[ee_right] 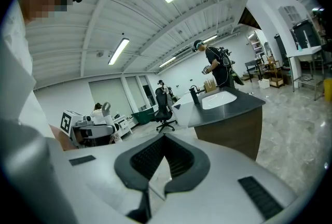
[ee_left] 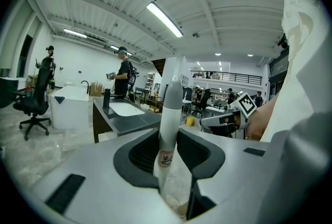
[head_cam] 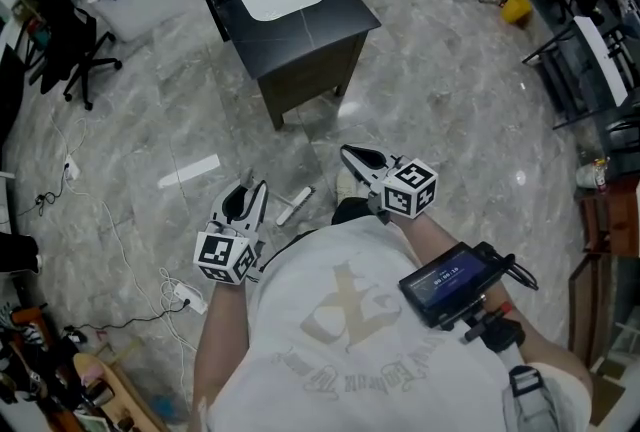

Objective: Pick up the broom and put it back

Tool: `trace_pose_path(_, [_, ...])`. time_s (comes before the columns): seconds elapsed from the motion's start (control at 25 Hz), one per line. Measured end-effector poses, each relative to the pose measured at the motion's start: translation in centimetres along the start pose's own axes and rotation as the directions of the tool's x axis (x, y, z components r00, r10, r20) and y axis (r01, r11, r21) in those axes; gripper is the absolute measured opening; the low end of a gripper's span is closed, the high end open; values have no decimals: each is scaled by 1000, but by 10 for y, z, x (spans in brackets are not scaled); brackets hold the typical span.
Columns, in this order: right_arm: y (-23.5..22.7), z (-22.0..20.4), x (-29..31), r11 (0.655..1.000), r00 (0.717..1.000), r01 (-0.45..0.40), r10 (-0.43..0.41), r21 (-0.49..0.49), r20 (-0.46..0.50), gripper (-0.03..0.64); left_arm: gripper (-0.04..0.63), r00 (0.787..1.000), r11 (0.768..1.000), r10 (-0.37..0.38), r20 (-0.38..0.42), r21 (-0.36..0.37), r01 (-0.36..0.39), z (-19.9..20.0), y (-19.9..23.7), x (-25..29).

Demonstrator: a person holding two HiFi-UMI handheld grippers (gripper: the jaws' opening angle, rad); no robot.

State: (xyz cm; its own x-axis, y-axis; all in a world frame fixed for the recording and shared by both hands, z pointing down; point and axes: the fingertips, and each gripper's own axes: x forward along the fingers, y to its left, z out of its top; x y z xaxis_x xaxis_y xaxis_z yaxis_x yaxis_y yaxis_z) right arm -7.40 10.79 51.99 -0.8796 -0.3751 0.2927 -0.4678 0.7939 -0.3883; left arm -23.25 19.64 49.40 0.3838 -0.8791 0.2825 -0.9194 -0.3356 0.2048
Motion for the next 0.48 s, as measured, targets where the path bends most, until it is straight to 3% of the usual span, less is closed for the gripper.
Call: trace_pose_path(0.48, [-29, -2, 10, 999, 1000, 21, -21, 39, 0, 15, 112, 998, 999, -36, -59, -2, 35, -3, 16, 32])
